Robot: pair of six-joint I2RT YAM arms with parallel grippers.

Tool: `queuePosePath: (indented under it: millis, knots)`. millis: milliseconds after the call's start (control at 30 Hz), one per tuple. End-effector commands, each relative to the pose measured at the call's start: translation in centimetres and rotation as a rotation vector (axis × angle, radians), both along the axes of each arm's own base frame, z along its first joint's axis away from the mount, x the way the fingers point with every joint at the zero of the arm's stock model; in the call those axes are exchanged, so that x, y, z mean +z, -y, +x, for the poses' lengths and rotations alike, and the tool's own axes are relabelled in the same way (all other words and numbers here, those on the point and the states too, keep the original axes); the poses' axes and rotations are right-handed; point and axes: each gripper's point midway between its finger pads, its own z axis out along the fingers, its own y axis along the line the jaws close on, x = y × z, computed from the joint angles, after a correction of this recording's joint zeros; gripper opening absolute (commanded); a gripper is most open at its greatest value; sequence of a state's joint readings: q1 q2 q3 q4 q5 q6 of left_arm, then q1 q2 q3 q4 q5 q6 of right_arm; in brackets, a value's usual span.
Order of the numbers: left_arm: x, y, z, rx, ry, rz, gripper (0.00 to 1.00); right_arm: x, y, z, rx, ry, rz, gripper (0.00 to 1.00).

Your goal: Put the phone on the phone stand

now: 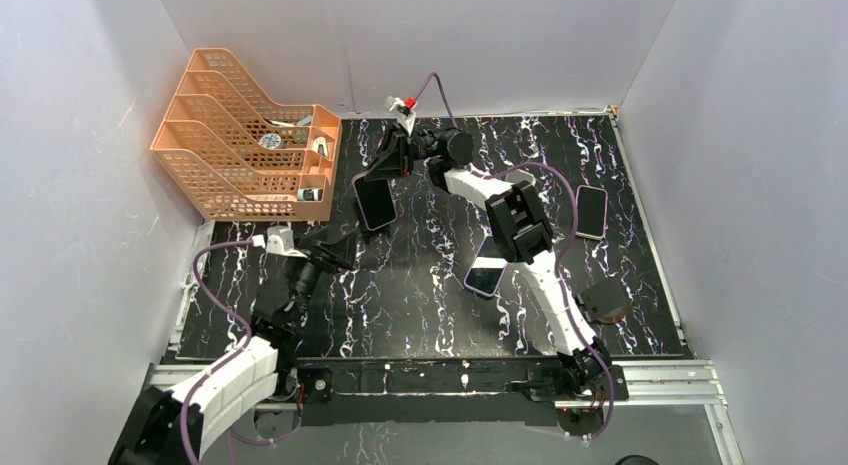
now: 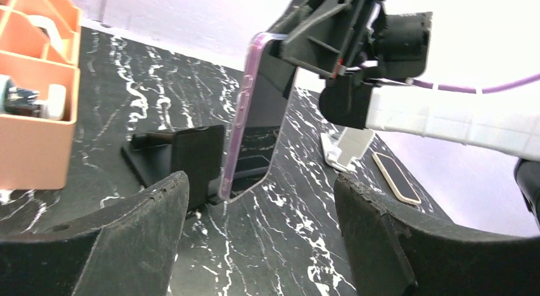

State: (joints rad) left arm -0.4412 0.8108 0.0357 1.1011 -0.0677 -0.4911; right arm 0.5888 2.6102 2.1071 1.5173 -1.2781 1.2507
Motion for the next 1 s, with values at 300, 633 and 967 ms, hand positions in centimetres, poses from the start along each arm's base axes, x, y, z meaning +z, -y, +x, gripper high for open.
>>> queuePosePath:
  millis: [300, 633, 967]
  knots:
    - [-5.1, -2.2, -0.2, 0.108, -0.181, 0.050, 0.82, 1.5, -3.4, 1.4, -0.038, 0.187, 0.117, 0.01]
    - [-5.0, -2.3, -0.2, 0.112, -0.173, 0.057, 0.82, -0.5, -3.5, 2.1, -0.048, 0.164, 0.087, 0.01]
    - [-6.1, -2.3, -0.5, 0.102, -0.198, 0.070, 0.82, -0.5, -2.1, 3.5, -0.085, 0.151, 0.088, 0.01]
